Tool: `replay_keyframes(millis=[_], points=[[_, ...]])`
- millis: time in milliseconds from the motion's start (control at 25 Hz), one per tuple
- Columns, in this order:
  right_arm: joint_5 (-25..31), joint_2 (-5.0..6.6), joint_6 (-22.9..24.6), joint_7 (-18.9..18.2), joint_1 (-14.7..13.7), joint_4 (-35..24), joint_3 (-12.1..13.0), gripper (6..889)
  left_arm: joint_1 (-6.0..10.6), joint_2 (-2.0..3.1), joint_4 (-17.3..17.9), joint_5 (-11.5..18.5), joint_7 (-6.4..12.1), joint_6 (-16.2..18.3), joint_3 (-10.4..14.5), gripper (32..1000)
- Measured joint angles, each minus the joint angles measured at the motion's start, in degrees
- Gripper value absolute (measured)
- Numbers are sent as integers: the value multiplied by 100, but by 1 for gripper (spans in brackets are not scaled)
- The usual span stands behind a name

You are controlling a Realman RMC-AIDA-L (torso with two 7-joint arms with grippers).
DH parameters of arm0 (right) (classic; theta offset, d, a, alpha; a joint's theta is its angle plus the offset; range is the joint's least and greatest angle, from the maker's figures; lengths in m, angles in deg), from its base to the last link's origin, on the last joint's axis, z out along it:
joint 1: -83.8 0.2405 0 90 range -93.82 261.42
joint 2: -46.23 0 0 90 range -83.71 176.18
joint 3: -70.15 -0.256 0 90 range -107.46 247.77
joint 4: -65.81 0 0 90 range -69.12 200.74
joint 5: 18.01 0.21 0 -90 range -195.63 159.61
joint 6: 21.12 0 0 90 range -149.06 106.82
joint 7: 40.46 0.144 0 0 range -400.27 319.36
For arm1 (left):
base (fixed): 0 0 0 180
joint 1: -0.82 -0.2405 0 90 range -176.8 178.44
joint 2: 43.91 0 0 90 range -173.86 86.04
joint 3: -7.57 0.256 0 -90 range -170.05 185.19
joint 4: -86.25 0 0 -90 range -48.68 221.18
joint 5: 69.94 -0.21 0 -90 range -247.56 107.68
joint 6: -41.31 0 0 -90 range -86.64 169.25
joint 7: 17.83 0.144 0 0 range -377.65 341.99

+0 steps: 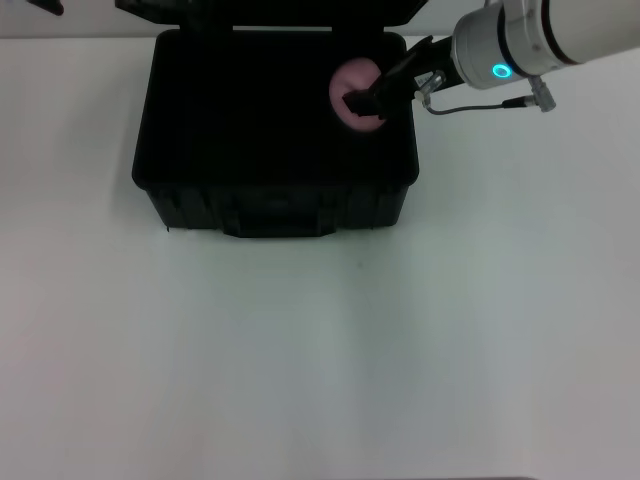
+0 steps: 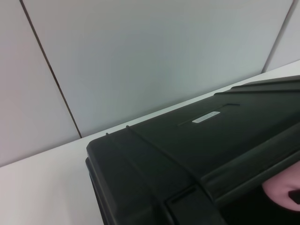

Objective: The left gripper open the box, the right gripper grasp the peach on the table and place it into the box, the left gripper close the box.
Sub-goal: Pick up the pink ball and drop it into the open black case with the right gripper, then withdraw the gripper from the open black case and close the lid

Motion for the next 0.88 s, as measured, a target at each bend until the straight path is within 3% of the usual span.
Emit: replay_keyframes(millis=[280,520,600,880], points=[[-10,1,0,-4,50,30,-1,310,5,0,0,0,0,0,0,424],[-13,1,0,-7,71,53,0,538,7,0,-1,0,0,0,0,427],[-13,1,0,-7,73,53,-1,751,7,3,-1,0,3,0,0,428],[-17,14,-119,15,81,-9,-1,871,-34,8,0,0,10,2,0,430]])
